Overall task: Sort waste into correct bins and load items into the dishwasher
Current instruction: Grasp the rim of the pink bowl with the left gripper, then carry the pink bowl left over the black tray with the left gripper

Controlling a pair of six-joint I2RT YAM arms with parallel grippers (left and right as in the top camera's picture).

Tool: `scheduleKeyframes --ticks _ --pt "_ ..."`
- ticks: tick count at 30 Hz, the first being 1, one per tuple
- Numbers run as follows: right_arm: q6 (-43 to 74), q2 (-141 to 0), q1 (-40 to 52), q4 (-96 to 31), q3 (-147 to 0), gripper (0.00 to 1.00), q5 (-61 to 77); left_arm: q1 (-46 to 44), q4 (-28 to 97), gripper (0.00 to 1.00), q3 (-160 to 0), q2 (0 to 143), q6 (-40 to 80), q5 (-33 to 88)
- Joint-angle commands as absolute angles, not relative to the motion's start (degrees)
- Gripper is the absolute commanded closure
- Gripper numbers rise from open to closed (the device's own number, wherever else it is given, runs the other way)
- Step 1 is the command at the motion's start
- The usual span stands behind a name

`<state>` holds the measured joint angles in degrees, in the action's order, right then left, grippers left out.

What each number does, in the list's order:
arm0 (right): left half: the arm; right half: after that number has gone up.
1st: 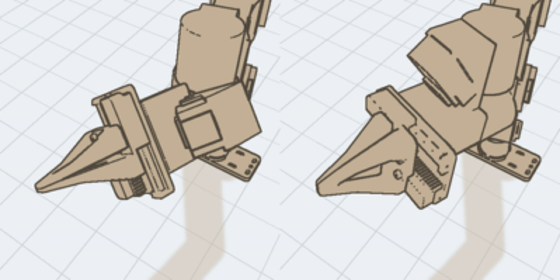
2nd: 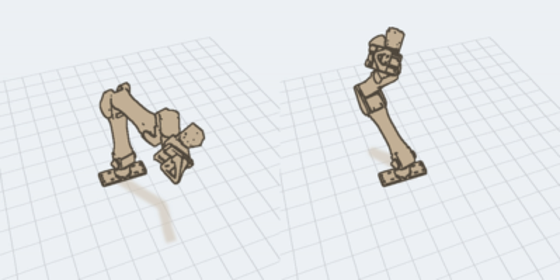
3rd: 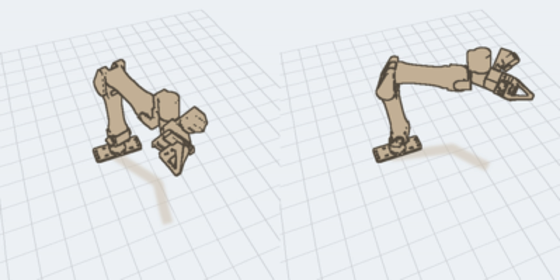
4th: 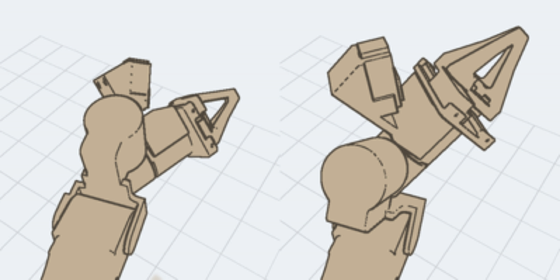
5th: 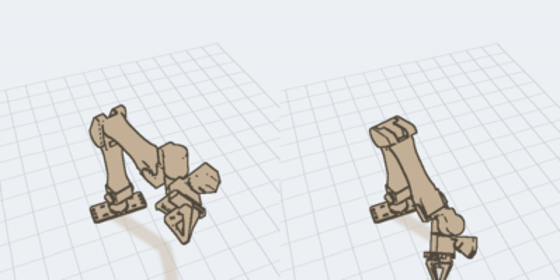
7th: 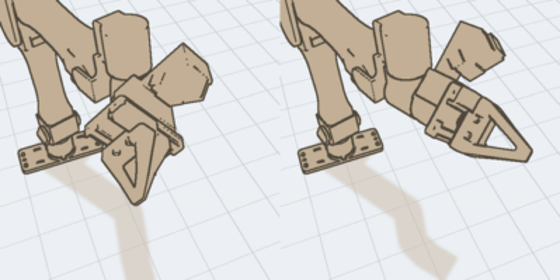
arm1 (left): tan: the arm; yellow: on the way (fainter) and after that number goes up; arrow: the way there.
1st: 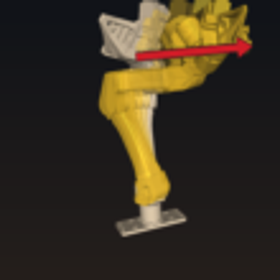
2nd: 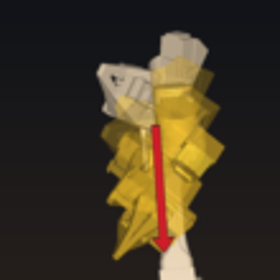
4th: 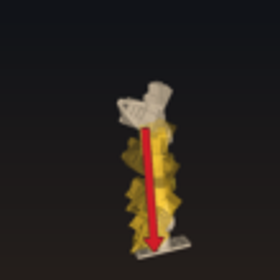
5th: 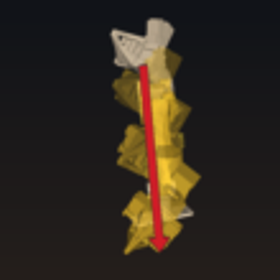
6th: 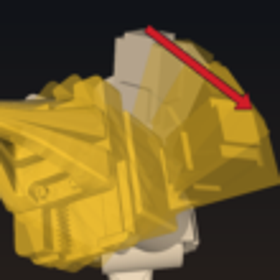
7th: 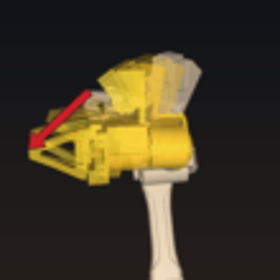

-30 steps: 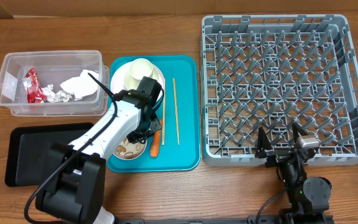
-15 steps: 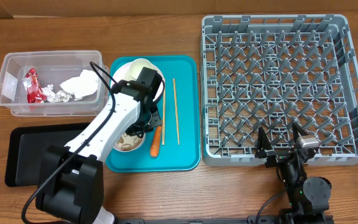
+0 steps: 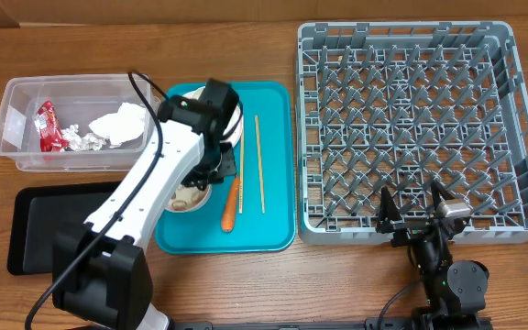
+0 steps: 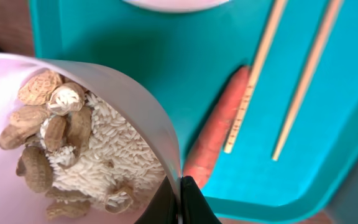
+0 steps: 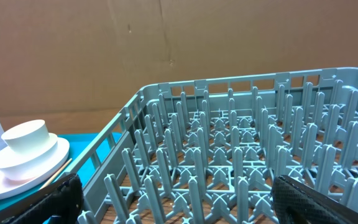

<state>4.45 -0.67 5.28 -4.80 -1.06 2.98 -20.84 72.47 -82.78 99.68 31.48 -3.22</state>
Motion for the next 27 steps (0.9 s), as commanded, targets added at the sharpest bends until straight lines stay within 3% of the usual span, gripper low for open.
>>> scheduleKeyframes --ticks 1,11,18,27 --pt "4.54 -0.16 5.06 -4.6 -0.47 0.0 2.68 -20.53 74.7 0.96 -87.96 98.8 29.76 -6.46" --pt "4.54 -0.16 5.06 -4.6 -0.47 0.0 2.68 -13.43 80.38 0.96 -92.14 94.61 27.64 -8.62" --pt "4.54 -0.16 5.06 -4.6 -0.47 0.0 2.68 -0.01 81.06 0.96 -92.14 91.31 20.14 -1.63" --pt "4.54 -0.16 5.06 -4.62 -0.47 0.0 2.68 15.68 80.31 0.96 -91.77 90.61 19.03 4.62"
